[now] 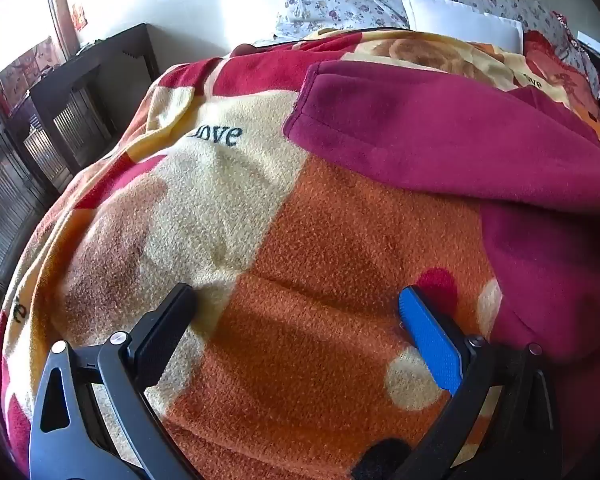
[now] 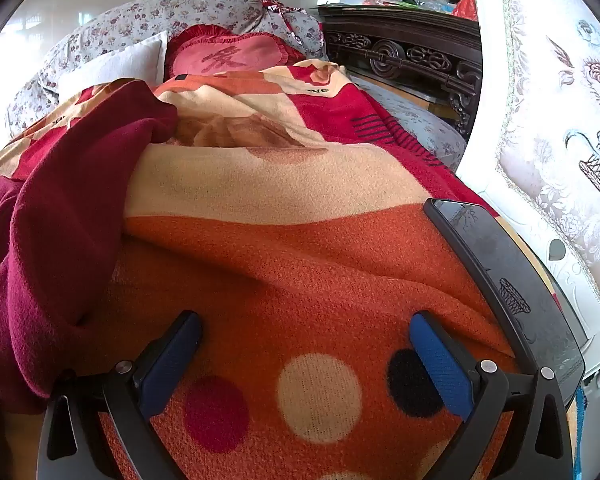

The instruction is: Fold small clothes

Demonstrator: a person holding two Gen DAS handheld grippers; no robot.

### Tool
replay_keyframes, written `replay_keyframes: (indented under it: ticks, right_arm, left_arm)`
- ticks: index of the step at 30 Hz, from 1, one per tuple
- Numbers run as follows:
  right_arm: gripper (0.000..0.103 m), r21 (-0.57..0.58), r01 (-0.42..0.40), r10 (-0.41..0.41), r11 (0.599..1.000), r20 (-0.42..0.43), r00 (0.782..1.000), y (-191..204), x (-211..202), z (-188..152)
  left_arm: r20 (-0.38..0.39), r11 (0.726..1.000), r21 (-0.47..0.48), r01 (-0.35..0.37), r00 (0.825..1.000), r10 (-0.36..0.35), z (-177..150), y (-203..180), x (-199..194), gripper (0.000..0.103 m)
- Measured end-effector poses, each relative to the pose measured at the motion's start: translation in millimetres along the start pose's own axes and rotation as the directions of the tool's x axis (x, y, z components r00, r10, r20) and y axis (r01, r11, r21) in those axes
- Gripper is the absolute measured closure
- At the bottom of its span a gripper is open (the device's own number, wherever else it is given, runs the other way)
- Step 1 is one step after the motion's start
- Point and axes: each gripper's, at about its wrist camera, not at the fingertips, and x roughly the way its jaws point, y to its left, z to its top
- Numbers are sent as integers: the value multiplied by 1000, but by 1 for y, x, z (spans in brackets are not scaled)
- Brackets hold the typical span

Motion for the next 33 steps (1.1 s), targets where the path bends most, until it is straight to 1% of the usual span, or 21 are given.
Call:
replay_keyframes:
  ticks: [1, 2, 3, 19, 23, 26, 29, 32, 33]
  right_arm:
    - [0, -1, 1, -1, 1000, 0, 1000, 0, 0, 0]
    - [0, 0, 1, -1, 1000, 0, 1000, 0, 0, 0]
    - [0, 0, 1, -1, 1000, 0, 1000, 0, 0, 0]
    - [0, 0, 1, -1, 1000, 1, 1000, 0, 0, -1]
    - [0, 0, 11, -11, 1000, -1, 1000, 1, -1, -1]
    - [0, 9, 23, -23, 1000, -6, 1000, 1, -2, 0]
    - [0, 12, 44, -43, 999, -13, 999, 6, 0, 2]
    - [0, 22, 11, -10, 1000, -46, 999, 3, -5, -2]
    - [0, -15, -14, 13, 1000, -77, 997, 4, -6, -1]
  left_arm:
    - [0, 1000, 1, -1, 1000, 1, 0, -1, 0, 1]
    - [-8, 1000, -17, 23, 1000, -23, 0, 1, 0, 1]
    - [-9, 999, -21, 27, 1000, -27, 0, 1, 0, 1]
    - [-9, 1000, -15, 20, 1000, -21, 0, 0, 0, 1]
    - [-17, 1000, -16, 18, 1000, -18, 1, 0, 0, 1]
    - [-37, 999, -24, 30, 999, -31, 1, 1, -5, 1]
    - [-38, 998, -18, 67, 997, -68, -7, -1, -19, 1]
    - [-22, 997, 23, 79, 997, -79, -17, -13, -43, 1]
    - [-15, 995, 41, 86, 996, -85, -20, -16, -52, 1]
